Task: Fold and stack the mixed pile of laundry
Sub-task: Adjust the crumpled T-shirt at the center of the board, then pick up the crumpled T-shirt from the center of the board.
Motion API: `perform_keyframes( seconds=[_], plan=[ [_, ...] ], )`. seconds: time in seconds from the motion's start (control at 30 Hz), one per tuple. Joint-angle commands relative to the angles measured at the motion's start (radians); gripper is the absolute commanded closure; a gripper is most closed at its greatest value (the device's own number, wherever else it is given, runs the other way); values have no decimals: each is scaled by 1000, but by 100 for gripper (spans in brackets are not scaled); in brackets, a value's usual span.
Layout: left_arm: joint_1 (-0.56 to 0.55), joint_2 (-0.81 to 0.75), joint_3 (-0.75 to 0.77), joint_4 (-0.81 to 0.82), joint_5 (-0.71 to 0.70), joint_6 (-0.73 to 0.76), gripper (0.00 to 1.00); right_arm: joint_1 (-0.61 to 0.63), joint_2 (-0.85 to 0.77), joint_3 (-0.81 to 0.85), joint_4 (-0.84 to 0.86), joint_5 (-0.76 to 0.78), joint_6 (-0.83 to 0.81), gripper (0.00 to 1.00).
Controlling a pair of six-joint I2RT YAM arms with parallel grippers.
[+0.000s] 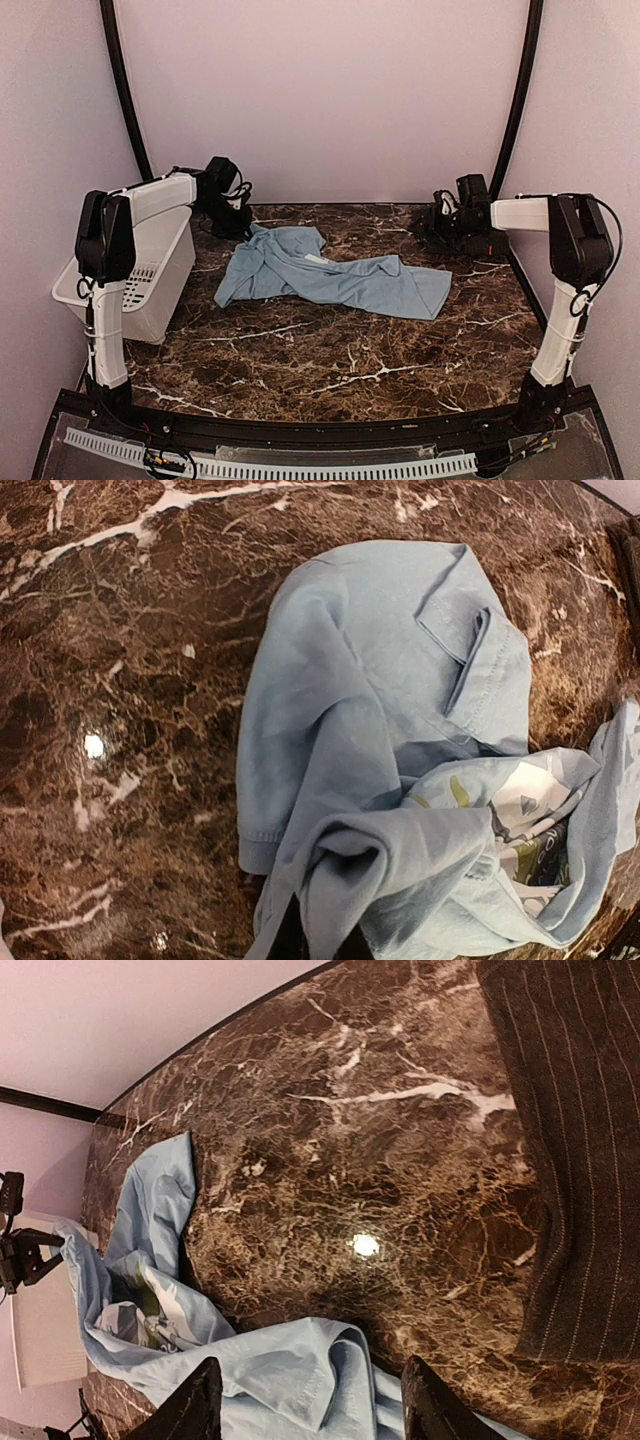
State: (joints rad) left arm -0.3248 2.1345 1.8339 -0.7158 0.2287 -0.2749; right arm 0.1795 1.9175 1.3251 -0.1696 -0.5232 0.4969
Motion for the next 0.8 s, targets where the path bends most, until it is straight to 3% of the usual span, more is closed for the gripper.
perform_keyframes(
  seconds=[0.0, 0.2, 0.47, 0.77],
  plan=[
    [17, 75, 63, -28, 20, -19, 100, 29, -49, -13, -10, -36, -54, 42],
    [21, 79, 63, -26, -16, -22, 99, 105, -155, -147, -29, 20, -120, 53],
    [22, 76, 68, -40, -9, -21, 100, 161, -43, -127, -15, 59, -144, 64],
    [22, 76, 59, -33, -3, -18, 100, 262, 43, 11, -121, 312, -311, 61]
  ],
)
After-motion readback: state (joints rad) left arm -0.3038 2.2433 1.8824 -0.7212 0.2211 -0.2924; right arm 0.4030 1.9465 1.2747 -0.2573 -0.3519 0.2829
